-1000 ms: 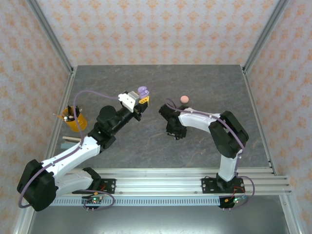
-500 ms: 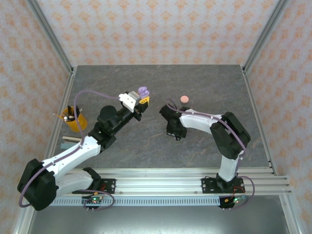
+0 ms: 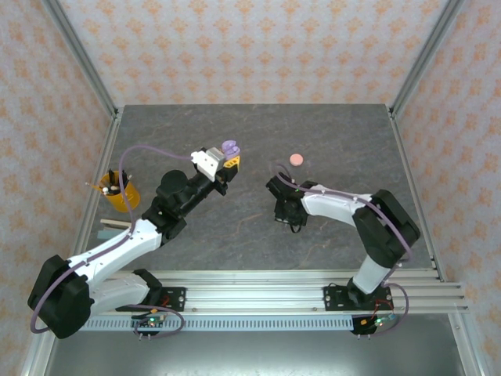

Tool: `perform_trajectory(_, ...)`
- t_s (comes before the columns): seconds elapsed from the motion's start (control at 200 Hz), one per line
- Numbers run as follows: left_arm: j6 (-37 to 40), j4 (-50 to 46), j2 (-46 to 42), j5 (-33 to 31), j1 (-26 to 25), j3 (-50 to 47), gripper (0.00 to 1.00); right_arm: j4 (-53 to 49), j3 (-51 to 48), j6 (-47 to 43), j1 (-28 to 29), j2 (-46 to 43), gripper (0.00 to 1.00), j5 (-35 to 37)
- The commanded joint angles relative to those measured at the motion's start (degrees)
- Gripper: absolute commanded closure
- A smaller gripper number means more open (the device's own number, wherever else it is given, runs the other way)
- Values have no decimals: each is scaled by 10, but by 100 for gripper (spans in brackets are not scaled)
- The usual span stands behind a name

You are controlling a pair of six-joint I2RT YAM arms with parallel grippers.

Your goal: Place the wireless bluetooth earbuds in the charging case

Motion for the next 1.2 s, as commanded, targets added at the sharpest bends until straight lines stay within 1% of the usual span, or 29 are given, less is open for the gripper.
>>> perform_trajectory(0.0, -1, -2, -2, 6, 6, -11, 100, 15, -12, -25, -4, -53, 82, 40)
perform_trajectory(0.315, 16, -9, -10, 36, 6, -23, 100, 25, -5, -86, -11, -192, 83, 68)
perform_trajectory(0.425, 14, -8, -15, 51, 6, -31, 100, 15, 24, -120, -16, -246, 83, 70)
perform_trajectory(0.505, 11, -9, -14, 68, 5, -31, 100, 4, 61, -149, -18, -265, 83, 71)
perform_trajectory(0.54, 9, -9, -13, 75, 5, -30, 100, 1, 79, -162, -19, -287, 83, 71)
perform_trajectory(0.711, 13, -8, 7, 99, -7, -14, 100, -4, 171, -213, -19, -299, 83, 47)
perform_trajectory(0.851, 22, -2, 43, 112, -25, 17, 100, 20, 222, -243, -19, -299, 83, 2)
perform_trajectory(1.021, 25, 21, 100, 116, -41, 74, 100, 64, 242, -260, -19, -299, 83, -45)
perform_trajectory(1.196, 24, 40, 153, 118, -53, 133, 100, 108, 229, -263, -20, -302, 83, -85)
